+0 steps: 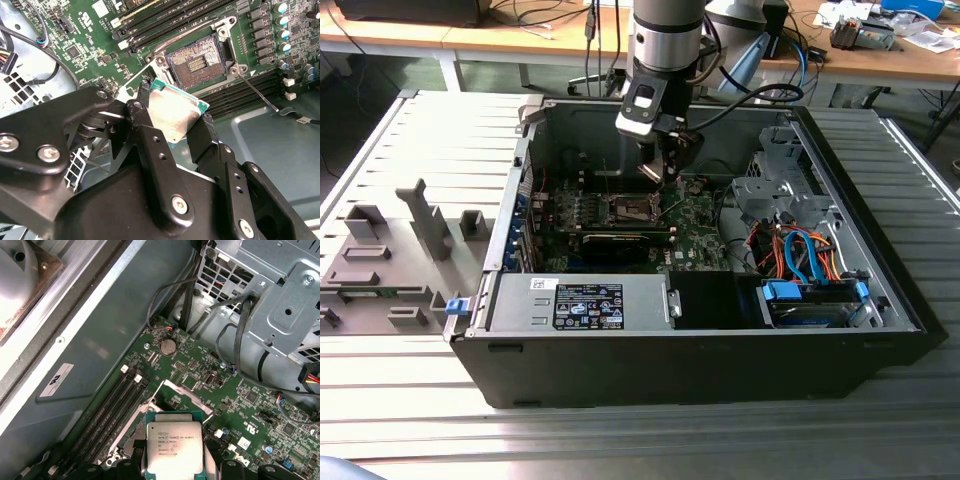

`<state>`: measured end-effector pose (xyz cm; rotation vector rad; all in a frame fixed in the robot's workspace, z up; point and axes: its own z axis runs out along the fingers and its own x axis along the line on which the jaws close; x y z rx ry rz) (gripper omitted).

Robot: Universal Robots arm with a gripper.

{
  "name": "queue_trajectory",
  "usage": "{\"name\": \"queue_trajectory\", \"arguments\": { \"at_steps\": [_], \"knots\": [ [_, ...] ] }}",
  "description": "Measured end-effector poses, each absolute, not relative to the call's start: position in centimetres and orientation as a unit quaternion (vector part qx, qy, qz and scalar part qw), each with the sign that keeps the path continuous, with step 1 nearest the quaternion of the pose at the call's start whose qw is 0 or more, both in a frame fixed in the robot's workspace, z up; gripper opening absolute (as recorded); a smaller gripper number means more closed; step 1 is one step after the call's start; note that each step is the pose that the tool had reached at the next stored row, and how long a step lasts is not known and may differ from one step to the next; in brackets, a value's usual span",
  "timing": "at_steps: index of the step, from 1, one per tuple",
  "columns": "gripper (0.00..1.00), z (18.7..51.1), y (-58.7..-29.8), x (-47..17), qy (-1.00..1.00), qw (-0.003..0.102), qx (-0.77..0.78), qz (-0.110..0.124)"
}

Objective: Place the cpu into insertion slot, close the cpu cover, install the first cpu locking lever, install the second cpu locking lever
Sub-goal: 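Place the cpu into insertion slot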

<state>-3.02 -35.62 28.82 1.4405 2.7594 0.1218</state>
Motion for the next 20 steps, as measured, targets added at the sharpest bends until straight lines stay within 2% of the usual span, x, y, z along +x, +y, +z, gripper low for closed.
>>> {"name": "queue_trajectory", "arguments": {
  "at_steps": [20],
  "knots": [
    [0.54, 28.81, -35.62, -3.02, 0.874, 0.014, 0.484, 0.038]
  ]
}}
